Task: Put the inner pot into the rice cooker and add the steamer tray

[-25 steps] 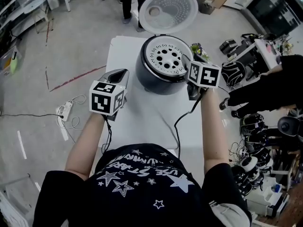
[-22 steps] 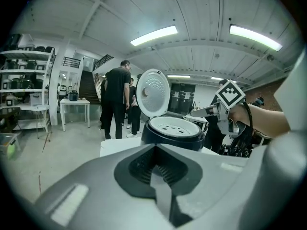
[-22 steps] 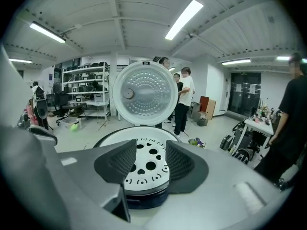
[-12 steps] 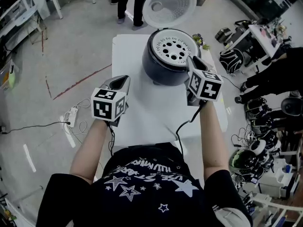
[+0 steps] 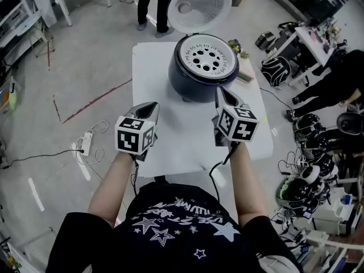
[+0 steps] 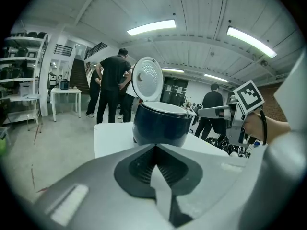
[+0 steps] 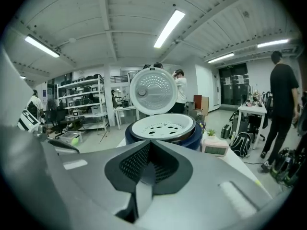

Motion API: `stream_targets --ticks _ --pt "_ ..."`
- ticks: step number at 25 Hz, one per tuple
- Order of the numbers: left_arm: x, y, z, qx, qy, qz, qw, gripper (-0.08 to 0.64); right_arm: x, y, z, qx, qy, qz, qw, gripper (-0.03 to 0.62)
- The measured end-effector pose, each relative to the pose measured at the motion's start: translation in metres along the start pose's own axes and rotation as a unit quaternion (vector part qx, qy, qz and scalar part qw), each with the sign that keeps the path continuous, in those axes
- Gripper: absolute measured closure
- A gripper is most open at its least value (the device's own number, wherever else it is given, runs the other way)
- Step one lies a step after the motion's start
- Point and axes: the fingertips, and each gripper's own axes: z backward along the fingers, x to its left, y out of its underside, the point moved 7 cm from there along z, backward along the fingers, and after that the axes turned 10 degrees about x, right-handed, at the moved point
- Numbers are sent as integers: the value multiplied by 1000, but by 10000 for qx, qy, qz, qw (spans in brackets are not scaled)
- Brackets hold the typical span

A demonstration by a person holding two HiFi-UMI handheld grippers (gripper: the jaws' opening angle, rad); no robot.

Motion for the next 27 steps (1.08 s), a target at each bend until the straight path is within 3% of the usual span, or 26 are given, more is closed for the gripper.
stream_targets --ticks 7,27 --pt "-30 23 4 179 -154 80 9997 557 2 46 22 365 -244 218 9988 568" --pt "-143 93 65 218 -460 78 9987 557 -16 129 140 428 -538 336 9971 566"
